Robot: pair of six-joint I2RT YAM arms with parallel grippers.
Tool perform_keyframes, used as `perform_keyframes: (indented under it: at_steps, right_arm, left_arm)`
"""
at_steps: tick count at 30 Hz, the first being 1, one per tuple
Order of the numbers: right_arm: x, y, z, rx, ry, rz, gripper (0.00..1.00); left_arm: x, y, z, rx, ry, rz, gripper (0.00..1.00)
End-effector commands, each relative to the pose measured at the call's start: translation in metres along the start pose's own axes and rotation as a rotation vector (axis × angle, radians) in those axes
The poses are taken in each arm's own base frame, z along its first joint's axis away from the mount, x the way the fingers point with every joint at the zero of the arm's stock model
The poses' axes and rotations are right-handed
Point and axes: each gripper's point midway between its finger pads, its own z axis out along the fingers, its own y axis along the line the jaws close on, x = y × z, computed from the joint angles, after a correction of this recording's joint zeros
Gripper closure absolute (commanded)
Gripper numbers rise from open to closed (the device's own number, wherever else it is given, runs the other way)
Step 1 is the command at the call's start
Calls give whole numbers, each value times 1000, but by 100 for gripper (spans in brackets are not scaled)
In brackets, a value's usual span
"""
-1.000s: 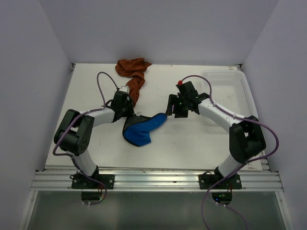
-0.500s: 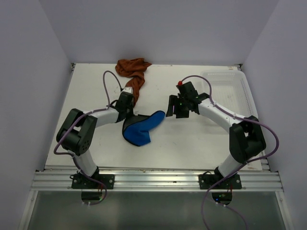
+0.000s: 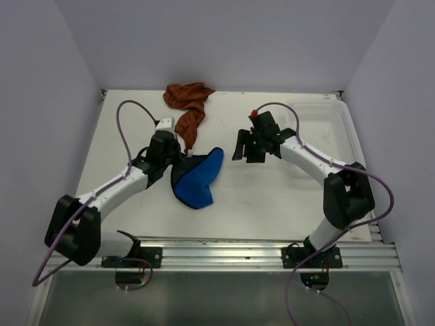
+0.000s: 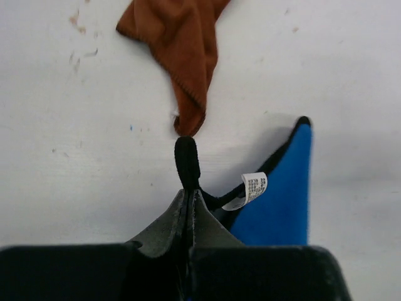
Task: Roll the towels
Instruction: Flatten the towel
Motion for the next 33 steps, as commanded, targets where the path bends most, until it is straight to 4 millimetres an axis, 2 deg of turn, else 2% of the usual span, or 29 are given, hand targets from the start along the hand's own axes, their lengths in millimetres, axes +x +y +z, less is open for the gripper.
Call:
perform_keyframes:
  at_steps: [1, 5, 8, 15, 18, 21, 22, 26, 28, 29, 33]
  right_arm:
    - [-17, 24, -7, -79, -35, 7, 38]
    - [-15, 41, -10, -144, -39, -15, 36]
    - [-8, 48, -4, -175, -21, -6, 34]
    - [-2, 50, 11, -192, -11, 97, 34]
    - [-7, 49, 17, -180, -21, 121, 34]
    - [-16, 50, 25, -164, -30, 136, 34]
    - [-15, 48, 33, -154, -19, 145, 34]
    - [-31, 50, 43, -164, -42, 212, 34]
    - [-32, 50, 48, -173, -41, 255, 34]
    - [-38, 49, 49, -186, -61, 268, 35]
    - [-40, 44, 48, -183, -77, 305, 38]
  left_arm:
    - [-58, -26, -34, 95, -161, -50, 100]
    - [-75, -42, -61, 166, -194, -45, 100]
    - [-71, -56, -71, 218, -176, -30, 100]
    - [-70, -70, -89, 290, -170, -33, 100]
    - [-80, -79, -100, 335, -191, -40, 100]
    - [-101, -88, -115, 368, -235, -38, 100]
    - [-102, -89, -115, 365, -232, -33, 100]
    - [-98, -84, -108, 320, -198, -1, 100]
    - [-93, -83, -105, 317, -185, 5, 100]
    - [-91, -83, -104, 321, -178, 7, 100]
    - [-88, -83, -103, 323, -169, 11, 100]
